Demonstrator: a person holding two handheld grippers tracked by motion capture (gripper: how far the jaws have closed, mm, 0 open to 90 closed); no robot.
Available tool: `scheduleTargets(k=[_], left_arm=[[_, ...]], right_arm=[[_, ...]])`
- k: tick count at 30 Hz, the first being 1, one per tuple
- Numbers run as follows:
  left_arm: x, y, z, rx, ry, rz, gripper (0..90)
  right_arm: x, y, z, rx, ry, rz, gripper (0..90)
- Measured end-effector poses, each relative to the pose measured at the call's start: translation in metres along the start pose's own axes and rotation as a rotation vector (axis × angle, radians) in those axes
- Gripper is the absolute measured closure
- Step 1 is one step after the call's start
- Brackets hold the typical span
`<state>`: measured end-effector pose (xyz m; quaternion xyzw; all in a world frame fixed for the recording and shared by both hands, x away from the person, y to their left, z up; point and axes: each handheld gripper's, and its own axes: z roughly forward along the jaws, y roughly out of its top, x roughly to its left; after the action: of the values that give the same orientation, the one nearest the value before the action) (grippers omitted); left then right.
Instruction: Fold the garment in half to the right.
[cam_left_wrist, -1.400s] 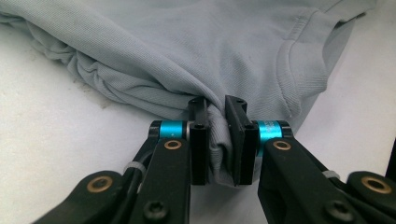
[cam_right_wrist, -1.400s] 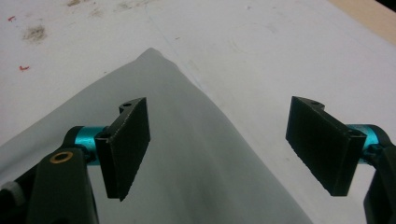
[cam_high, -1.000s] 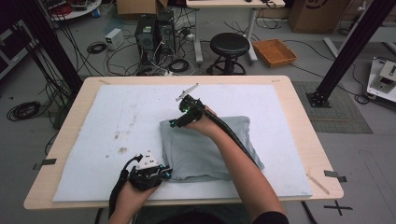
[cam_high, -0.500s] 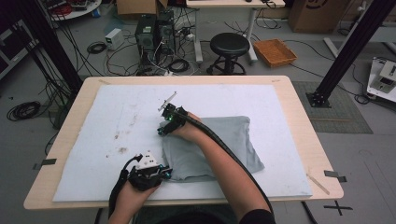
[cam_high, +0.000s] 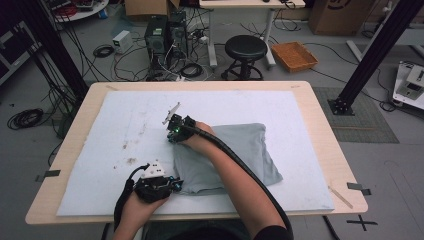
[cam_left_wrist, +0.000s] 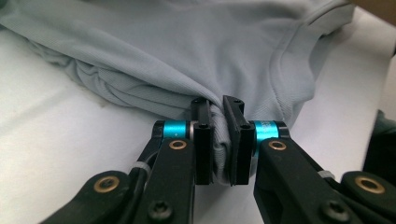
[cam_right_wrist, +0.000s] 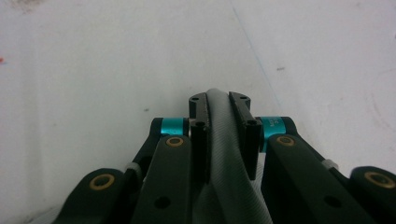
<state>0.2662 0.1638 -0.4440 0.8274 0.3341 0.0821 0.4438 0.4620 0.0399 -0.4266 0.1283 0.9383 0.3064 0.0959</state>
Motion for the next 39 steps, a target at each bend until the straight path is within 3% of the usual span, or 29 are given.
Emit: scheduleTargets(k=[4,5,7,12,14,26,39], left_arm=[[-0.004,0.007,-0.012,-0.02,0.013,0.017,83.0],[-0.005,0.008,-0.013,-0.021,0.015,0.024,82.9],[-0.008,0.011,-0.014,-0.024,0.009,0.036,82.9],[-0.011,0.017,-0.016,-0.039,-0.002,0.048,82.9],[-0.015,0.024,-0.017,-0.05,-0.009,0.064,82.8],[-0.024,0.05,-0.01,-0.044,-0.041,0.126,82.9],[-0.041,0.076,0.018,-0.042,-0.103,0.172,82.8]], right_arm=[[0.001,0.005,-0.008,-0.058,-0.007,0.017,80.5],[0.001,0.008,-0.016,-0.102,-0.008,0.026,80.4],[0.003,0.009,-0.024,-0.133,0.0,0.033,80.5],[0.002,0.01,-0.033,-0.146,0.0,0.027,80.4],[-0.002,0.007,-0.045,-0.167,0.004,0.036,80.4],[-0.017,-0.012,-0.072,-0.218,0.01,0.076,80.4],[-0.032,-0.043,-0.111,-0.271,-0.016,0.123,80.3]])
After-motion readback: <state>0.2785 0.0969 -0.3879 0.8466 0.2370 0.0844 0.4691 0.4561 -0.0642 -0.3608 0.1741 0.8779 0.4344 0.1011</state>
